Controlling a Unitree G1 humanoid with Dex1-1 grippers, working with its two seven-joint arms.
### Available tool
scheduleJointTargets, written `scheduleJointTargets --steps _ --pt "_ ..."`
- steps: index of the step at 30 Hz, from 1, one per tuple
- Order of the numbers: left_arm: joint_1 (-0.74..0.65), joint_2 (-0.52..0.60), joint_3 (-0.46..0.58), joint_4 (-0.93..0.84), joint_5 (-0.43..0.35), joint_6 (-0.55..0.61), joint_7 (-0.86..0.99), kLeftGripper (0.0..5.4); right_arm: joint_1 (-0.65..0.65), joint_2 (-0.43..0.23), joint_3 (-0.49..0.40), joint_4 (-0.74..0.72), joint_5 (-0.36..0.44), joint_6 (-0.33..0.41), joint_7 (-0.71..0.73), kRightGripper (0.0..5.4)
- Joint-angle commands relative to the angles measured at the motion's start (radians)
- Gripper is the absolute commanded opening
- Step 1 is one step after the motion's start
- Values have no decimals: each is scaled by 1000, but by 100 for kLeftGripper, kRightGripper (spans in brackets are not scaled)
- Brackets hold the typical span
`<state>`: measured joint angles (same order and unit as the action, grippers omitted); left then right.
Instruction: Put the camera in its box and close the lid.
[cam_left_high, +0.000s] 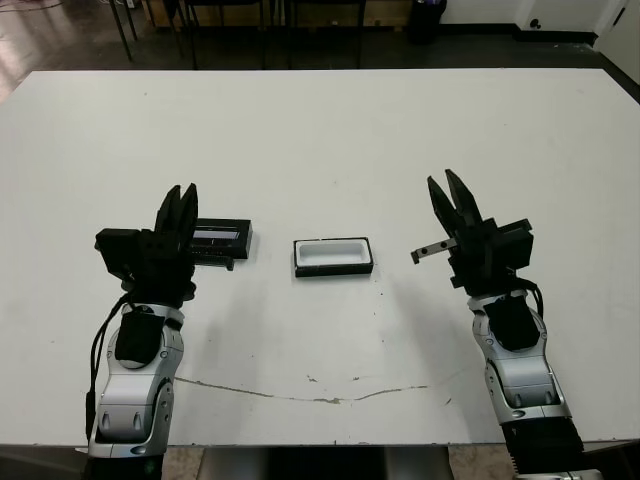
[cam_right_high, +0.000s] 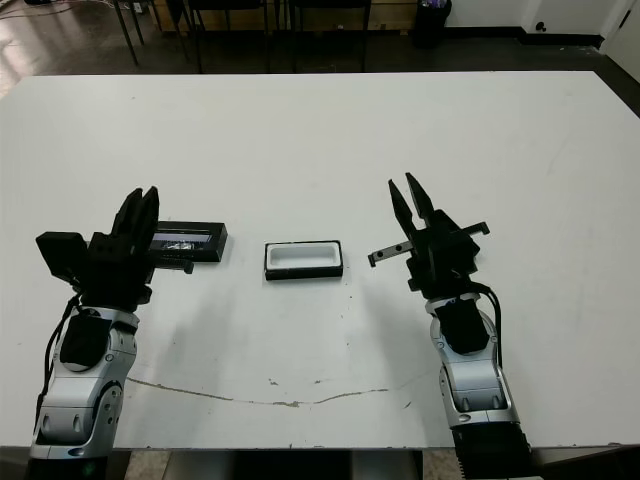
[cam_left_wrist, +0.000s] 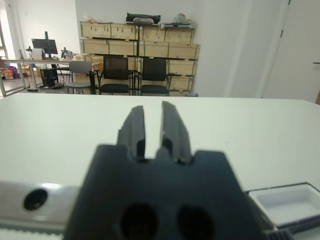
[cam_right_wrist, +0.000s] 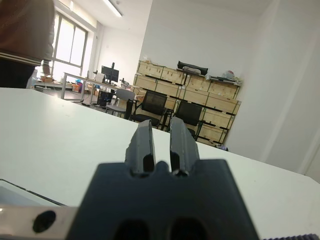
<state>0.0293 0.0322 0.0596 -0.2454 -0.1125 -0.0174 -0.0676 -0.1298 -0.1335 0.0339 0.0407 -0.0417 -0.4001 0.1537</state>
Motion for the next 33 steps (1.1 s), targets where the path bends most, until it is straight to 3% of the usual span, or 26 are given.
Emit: scheduleJointTargets --steps 1,8,13,16,20,26,33 --pt "17 6 -3 4 16 23 9 1 14 -7 1 9 -9 10 0 0" --pt "-38 -2 -19 71 30 15 12 1 -41 -18 -4 83 -10 -6 7 0" --pt "-31 1 -19 74 33 0 13 1 -40 -35 -20 70 22 24 30 0" --pt "-19 -2 -14 59 27 -1 15 1 -46 -59 -44 47 75 77 71 0" --pt "0 -1 -11 32 19 10 16 1 -62 -102 -75 27 76 108 83 0" --pt "11 2 -13 13 15 15 11 1 -109 -195 -138 5 93 240 109 0" --pt "6 4 -16 19 18 21 11 1 -145 -319 -170 82 180 367 276 0"
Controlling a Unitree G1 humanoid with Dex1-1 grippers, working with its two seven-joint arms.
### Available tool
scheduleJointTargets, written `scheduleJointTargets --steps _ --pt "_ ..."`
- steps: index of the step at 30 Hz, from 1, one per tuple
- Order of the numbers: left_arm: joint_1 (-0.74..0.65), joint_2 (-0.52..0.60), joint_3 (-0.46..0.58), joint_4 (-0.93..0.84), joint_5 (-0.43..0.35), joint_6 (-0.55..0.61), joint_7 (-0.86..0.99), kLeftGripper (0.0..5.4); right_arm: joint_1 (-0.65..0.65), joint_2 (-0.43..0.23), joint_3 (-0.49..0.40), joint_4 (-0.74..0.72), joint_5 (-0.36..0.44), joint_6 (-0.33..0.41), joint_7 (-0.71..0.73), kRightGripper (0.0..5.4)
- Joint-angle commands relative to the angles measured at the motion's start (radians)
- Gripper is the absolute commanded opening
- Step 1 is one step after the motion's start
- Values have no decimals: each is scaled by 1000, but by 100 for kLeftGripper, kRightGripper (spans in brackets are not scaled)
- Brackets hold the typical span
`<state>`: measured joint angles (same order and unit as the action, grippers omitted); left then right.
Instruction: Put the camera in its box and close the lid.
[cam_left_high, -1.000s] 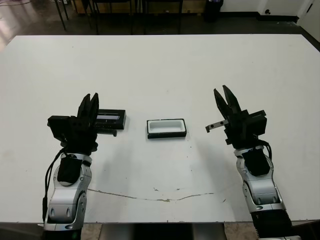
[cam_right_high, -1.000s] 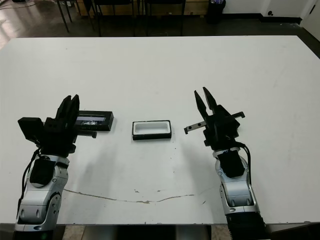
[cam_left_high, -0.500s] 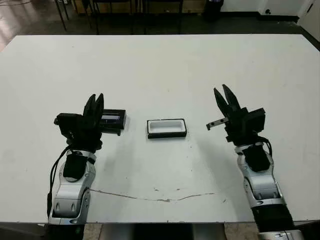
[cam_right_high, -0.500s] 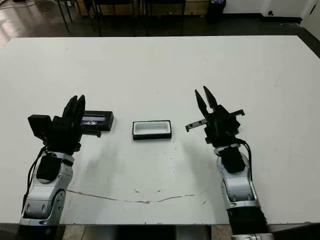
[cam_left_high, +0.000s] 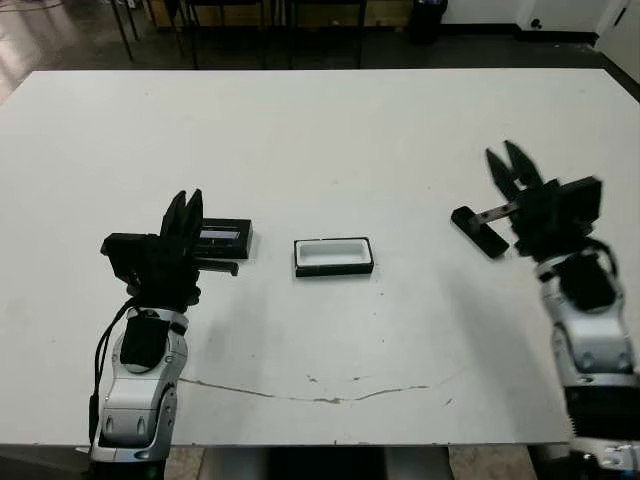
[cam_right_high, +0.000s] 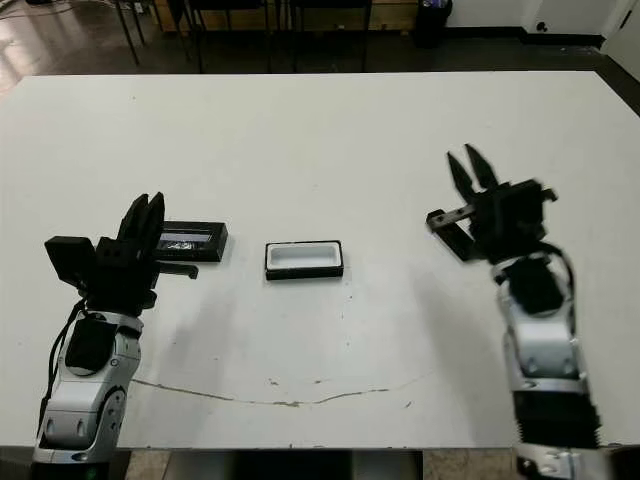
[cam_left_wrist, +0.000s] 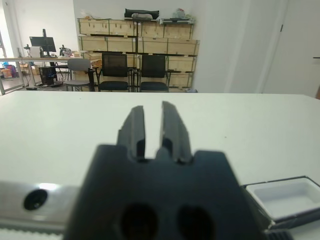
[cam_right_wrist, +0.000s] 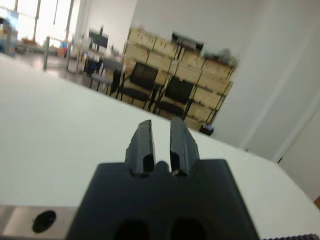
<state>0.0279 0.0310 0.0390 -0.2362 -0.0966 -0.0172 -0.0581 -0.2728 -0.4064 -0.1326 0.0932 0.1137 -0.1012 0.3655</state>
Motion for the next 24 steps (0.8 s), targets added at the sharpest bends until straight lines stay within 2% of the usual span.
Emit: scheduleJointTargets --steps 1,5,9,15,20,24 --pt "7 5 6 10 -2 22 0 1 -3 -60 -3 35 36 87 91 0" --pt "2 5 8 16 -5 25 0 0 -14 -117 16 45 41 202 174 42" --pt "-1 12 10 14 -2 33 -3 0 -30 -142 24 88 61 282 245 130" --pt "0 19 14 13 -6 32 -10 0 -50 -150 38 185 68 306 330 267" --pt "3 17 19 12 -7 38 -14 0 -45 -152 52 194 50 323 324 371" --pt "5 20 22 18 -9 27 -23 0 -47 -148 59 239 32 299 316 462"
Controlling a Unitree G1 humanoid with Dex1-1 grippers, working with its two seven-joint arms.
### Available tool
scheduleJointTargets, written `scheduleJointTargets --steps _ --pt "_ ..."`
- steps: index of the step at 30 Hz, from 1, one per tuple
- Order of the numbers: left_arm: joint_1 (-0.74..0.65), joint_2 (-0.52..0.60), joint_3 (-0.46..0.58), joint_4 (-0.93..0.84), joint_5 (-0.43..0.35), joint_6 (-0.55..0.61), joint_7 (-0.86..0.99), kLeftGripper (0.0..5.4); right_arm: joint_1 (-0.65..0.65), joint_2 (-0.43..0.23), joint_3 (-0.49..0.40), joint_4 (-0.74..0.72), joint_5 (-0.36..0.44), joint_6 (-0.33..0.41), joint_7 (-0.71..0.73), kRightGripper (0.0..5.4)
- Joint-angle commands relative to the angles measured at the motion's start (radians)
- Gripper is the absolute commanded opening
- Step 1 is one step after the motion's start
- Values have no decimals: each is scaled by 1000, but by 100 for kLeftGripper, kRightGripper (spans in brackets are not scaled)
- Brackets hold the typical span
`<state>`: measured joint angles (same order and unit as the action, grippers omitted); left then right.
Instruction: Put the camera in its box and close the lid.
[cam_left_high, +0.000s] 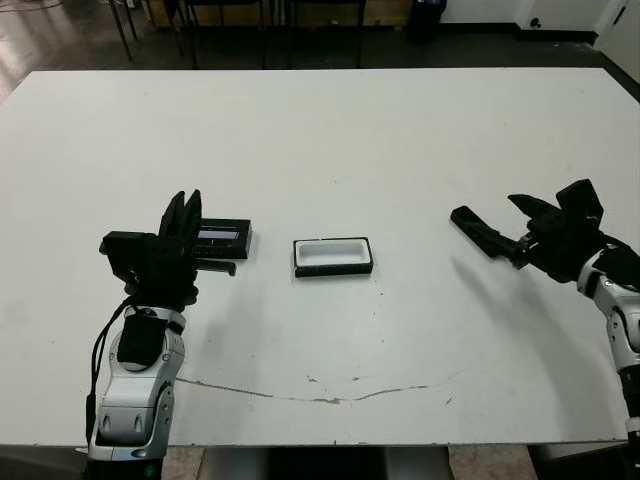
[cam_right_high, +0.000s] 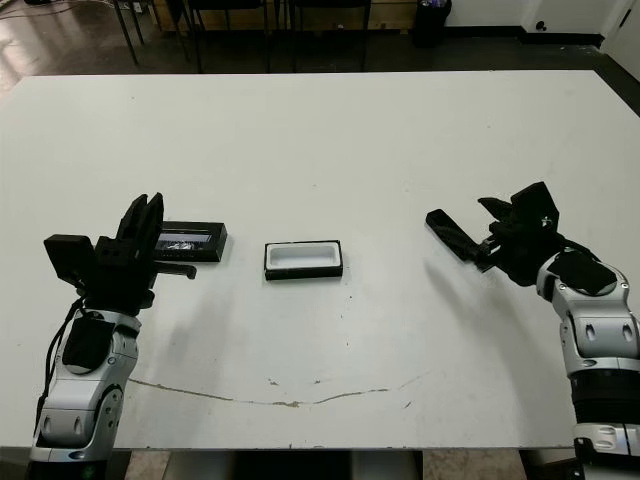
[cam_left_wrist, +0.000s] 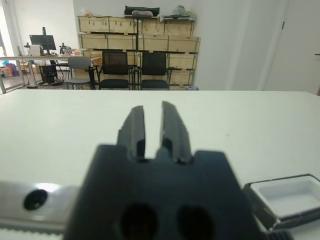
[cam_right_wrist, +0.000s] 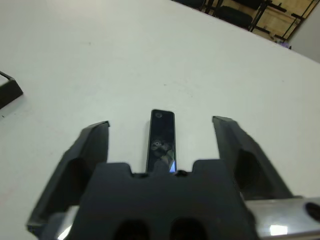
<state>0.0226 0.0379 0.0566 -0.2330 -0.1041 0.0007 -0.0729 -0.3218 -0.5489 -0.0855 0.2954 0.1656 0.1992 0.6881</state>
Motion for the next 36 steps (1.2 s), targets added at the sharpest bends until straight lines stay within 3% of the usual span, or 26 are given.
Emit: scheduleJointTargets --steps 1,4,25,28,36 --pt "11 14 6 15 -1 9 -9 0 2 -3 13 45 -26 -12 -11 484" --pt "12 14 10 20 -6 7 -14 0 4 4 14 76 -33 -43 -12 538" --pt "25 15 10 18 -7 3 -18 0 -54 70 21 419 -39 -173 -41 538" --pt "27 17 7 16 -1 4 -17 0 -47 86 16 434 -29 -173 -45 501" --pt "35 17 0 17 7 -3 -18 0 -43 98 39 429 -56 -203 -73 328"
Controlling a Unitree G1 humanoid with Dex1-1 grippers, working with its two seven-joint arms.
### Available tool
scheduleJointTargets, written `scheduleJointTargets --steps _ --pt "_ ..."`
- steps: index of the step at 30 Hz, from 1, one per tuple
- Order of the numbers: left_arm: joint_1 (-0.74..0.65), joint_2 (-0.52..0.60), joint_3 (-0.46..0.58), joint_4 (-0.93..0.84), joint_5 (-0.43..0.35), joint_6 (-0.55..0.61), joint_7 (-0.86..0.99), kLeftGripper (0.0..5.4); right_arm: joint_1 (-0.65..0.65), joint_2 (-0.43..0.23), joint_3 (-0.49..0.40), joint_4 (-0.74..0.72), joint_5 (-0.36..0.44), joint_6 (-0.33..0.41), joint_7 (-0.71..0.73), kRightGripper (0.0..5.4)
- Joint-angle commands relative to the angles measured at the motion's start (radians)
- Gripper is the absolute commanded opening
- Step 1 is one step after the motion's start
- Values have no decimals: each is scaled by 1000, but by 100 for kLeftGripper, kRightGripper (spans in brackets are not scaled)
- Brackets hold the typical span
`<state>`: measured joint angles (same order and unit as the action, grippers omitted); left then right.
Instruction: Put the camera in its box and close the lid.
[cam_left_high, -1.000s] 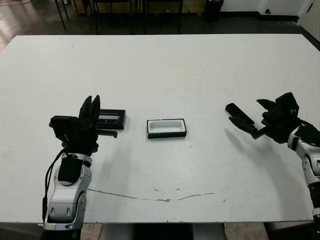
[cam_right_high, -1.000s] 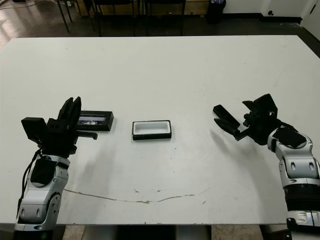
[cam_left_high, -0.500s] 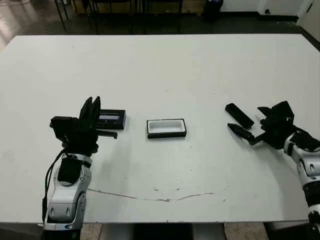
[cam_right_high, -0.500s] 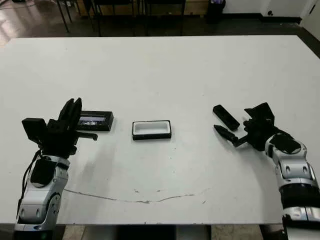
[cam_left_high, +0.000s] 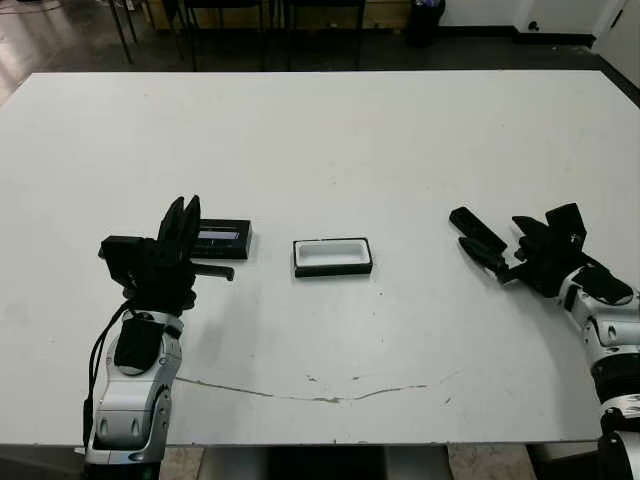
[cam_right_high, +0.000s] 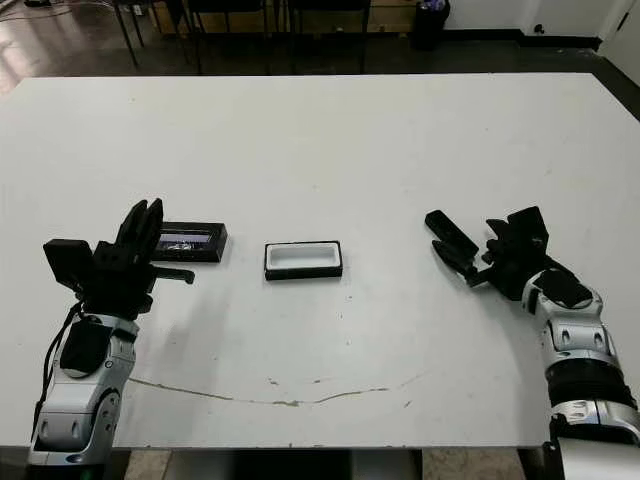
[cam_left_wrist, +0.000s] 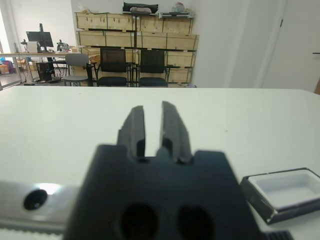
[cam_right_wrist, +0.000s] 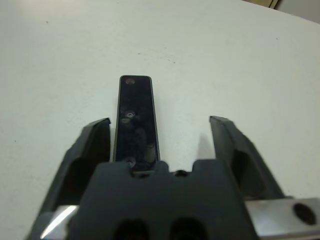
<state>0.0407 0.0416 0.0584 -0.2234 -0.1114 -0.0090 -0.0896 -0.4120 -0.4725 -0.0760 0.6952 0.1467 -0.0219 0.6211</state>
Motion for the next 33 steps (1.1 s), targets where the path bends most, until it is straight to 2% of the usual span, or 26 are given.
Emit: scheduleJointTargets --steps 1,8,11,14,22,29,33 --pt "18 13 -2 6 16 9 1 0 47 20 32 23 -37 18 -3 323" --pt "19 -2 -3 -8 2 40 9 0 6 -24 84 11 -77 20 64 173" --pt "20 2 -8 0 15 24 8 0 -32 -51 111 38 -95 -16 128 105" --pt "22 2 -10 1 23 19 10 0 -70 -67 129 64 -107 -18 170 53" --pt "24 2 -1 4 11 17 4 0 -138 -87 175 126 -123 29 298 44" --pt "20 6 2 10 10 13 0 0 -153 -91 185 159 -124 -8 348 44" --pt "18 4 4 12 7 16 -1 0 -148 -85 165 141 -102 6 346 44"
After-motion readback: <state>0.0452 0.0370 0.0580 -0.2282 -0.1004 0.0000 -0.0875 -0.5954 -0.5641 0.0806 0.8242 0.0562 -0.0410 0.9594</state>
